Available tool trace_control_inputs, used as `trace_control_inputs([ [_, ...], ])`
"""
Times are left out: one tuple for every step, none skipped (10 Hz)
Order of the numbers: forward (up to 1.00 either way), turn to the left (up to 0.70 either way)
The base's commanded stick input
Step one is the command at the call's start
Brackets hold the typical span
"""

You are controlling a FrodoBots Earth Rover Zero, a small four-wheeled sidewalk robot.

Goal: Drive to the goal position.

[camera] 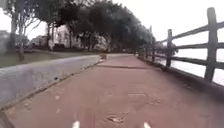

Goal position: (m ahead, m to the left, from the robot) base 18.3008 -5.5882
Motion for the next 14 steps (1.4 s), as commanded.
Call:
trace_control_inputs([
  [0.7,0.0],
  [0.7,0.0],
  [0.7,0.0],
  [0.7,0.0],
  [0.7,0.0],
  [0.7,0.0],
  [0.7,0.0],
  [0.7,0.0],
  [0.7,0.0],
  [0.7,0.0],
  [0.7,0.0],
  [0.7,0.0],
  [0.7,0.0],
  [0.7,0.0],
])
